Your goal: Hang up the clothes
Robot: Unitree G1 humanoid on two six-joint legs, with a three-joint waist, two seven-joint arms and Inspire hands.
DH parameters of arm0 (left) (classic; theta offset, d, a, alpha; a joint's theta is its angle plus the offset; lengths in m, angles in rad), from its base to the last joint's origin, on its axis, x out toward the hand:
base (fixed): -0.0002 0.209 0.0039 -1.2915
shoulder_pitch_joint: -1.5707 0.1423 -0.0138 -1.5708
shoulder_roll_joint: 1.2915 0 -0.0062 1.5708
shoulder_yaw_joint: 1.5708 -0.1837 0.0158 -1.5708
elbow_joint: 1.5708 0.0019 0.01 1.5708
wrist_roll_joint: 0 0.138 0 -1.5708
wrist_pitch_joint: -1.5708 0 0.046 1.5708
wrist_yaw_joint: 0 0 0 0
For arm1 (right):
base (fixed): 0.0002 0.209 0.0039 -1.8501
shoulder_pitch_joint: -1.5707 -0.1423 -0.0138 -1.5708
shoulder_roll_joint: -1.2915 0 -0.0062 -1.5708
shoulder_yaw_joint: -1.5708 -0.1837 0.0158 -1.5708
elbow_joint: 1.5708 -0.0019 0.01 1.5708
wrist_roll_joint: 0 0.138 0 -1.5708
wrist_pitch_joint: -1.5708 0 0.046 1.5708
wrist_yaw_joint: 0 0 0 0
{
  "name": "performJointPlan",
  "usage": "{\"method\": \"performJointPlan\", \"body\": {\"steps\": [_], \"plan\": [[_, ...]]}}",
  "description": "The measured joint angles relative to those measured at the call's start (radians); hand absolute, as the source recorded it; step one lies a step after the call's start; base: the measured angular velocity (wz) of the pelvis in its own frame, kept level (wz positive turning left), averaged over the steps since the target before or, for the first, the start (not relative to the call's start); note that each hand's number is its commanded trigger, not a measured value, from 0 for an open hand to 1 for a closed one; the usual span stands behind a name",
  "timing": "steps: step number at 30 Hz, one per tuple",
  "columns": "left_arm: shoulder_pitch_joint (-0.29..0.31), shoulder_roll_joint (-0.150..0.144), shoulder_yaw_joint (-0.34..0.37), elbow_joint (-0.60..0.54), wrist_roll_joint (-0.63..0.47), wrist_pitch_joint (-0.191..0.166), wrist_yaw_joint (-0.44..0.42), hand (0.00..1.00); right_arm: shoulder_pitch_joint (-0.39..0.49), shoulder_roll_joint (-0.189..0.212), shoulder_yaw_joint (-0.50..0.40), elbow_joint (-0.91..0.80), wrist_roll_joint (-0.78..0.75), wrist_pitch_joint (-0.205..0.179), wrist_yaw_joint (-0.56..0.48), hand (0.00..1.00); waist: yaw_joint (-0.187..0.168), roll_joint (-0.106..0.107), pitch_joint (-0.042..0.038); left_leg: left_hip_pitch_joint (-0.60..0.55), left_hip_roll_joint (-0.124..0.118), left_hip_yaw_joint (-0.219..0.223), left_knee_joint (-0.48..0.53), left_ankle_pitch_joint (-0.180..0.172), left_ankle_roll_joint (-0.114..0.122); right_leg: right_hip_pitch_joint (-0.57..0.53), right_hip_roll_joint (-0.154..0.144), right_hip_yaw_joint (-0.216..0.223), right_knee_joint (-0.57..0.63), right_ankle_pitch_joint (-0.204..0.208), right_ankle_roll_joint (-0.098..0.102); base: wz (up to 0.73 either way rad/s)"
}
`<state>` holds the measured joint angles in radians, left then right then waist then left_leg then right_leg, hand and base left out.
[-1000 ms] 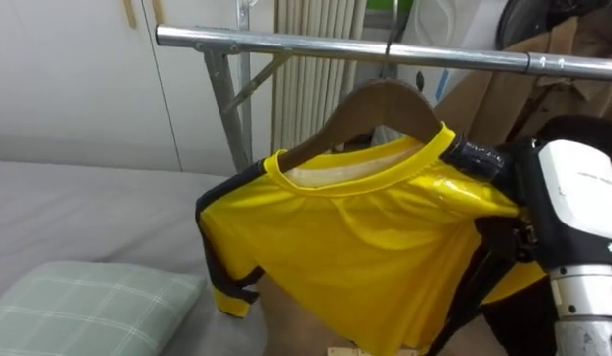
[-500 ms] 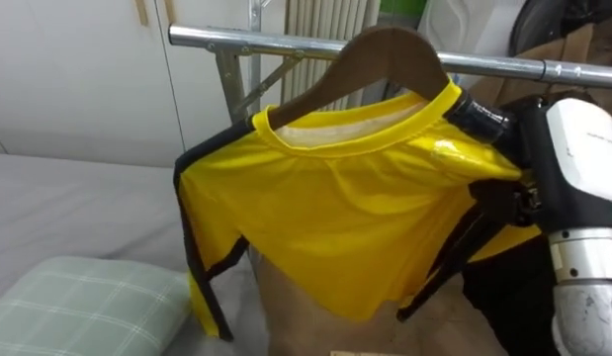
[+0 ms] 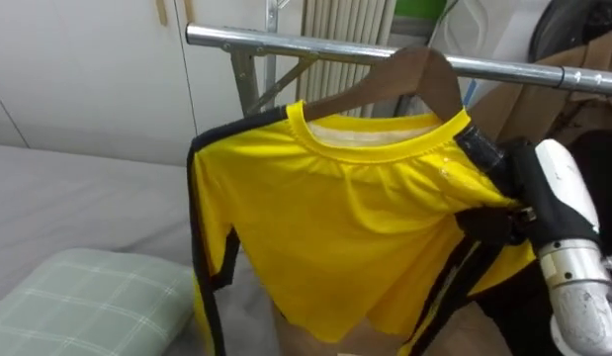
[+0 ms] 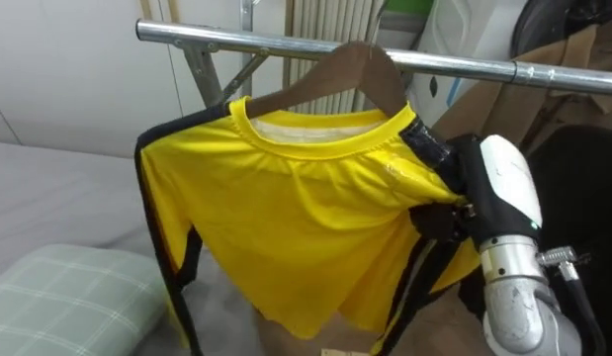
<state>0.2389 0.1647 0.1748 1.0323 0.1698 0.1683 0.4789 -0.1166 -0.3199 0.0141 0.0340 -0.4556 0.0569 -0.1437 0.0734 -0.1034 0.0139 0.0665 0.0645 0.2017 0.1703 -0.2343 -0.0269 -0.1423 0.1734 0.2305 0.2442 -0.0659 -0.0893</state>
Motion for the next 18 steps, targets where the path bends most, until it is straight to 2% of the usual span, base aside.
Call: {"method": "performJointPlan", "body": {"steps": [1, 8, 13, 18], "plan": [[0.000, 0.000, 0.000, -0.006, 0.000, 0.000, 0.003, 0.00, -0.003, 0.000, -0.001, 0.003, 0.000, 0.010, 0.005, 1.00, 0.004, 0.000, 0.0000, -0.001, 0.000, -0.002, 0.000, 0.001, -0.001, 0.000, -0.001, -0.002, -0.001, 0.000, 0.000, 0.06], [0.000, 0.000, -0.004, -0.007, 0.000, -0.007, 0.012, 0.00, -0.037, -0.001, -0.001, 0.105, 0.013, 0.009, 0.017, 1.00, 0.018, 0.002, 0.0013, 0.006, 0.000, -0.015, 0.002, 0.002, -0.002, 0.009, -0.010, -0.016, -0.012, -0.003, -0.003, 0.06], [0.000, -0.001, -0.007, -0.014, 0.000, -0.008, 0.012, 0.00, -0.052, -0.032, 0.000, 0.167, 0.095, 0.010, 0.033, 1.00, 0.032, 0.006, 0.0042, 0.009, -0.001, -0.014, 0.001, 0.002, -0.002, 0.009, -0.011, -0.017, -0.008, -0.004, -0.003, 0.00], [0.001, -0.003, -0.011, -0.037, 0.000, -0.008, 0.012, 0.00, -0.053, -0.036, 0.000, 0.191, 0.104, 0.010, 0.072, 1.00, 0.044, 0.006, 0.0046, 0.009, -0.001, -0.018, 0.001, 0.002, -0.003, 0.008, -0.011, -0.022, -0.003, -0.007, -0.006, 0.02]]}}
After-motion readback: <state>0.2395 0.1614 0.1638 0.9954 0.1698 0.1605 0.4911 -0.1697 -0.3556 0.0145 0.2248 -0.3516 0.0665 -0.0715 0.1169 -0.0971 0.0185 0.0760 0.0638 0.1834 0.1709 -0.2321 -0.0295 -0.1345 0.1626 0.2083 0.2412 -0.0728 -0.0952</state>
